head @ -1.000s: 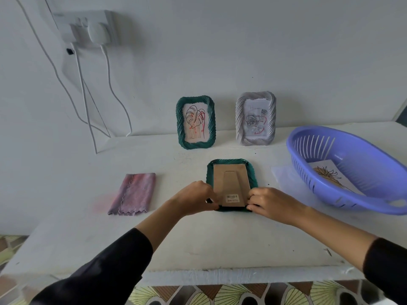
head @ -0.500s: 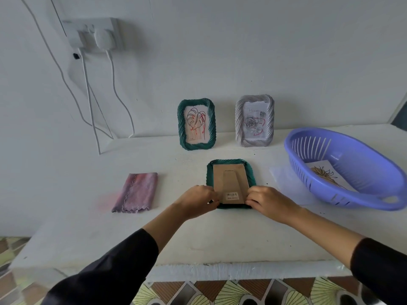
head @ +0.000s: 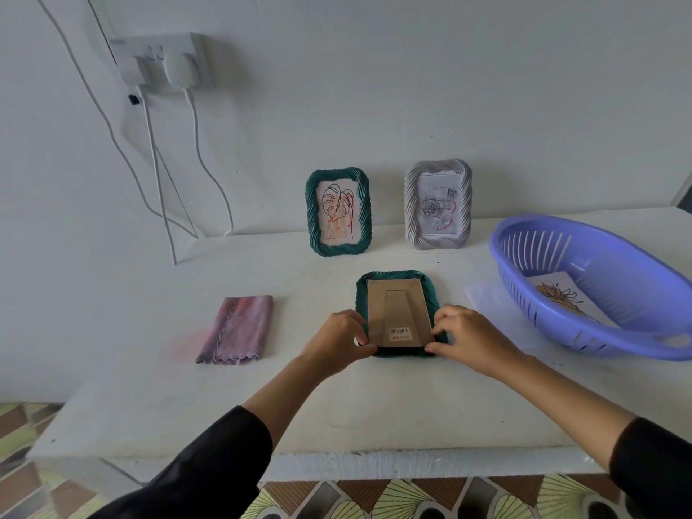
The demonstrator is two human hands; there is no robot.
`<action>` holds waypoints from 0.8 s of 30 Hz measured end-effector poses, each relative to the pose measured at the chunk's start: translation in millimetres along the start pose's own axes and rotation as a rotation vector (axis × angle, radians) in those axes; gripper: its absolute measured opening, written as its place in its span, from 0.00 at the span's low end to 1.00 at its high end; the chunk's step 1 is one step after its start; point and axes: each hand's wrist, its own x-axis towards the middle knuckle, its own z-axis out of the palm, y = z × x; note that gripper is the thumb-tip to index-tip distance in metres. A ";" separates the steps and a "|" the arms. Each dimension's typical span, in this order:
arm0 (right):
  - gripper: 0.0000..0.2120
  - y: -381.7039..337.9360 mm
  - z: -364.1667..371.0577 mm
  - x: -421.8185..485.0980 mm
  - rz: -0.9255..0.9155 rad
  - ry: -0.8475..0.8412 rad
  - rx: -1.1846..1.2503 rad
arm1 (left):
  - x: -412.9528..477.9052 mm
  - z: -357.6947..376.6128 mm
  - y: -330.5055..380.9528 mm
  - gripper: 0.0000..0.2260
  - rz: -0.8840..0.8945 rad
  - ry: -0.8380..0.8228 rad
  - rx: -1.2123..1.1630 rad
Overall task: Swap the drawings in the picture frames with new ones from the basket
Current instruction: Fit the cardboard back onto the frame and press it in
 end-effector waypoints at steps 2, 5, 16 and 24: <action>0.14 -1.3 0.6 0.2 0.022 -0.002 -0.050 | 0.8 0.9 -0.3 0.10 0.001 0.002 -0.011; 0.13 -2.5 1.2 1.2 0.026 -0.021 -0.088 | 0.8 2.5 -0.6 0.09 0.000 0.012 -0.017; 0.16 -12.5 1.8 3.3 0.030 -0.099 -0.292 | 0.9 3.1 0.7 0.11 0.040 -0.048 0.031; 0.16 -13.4 6.3 -1.1 0.091 -0.074 -0.241 | -3.3 1.6 -0.4 0.08 0.071 0.017 -0.011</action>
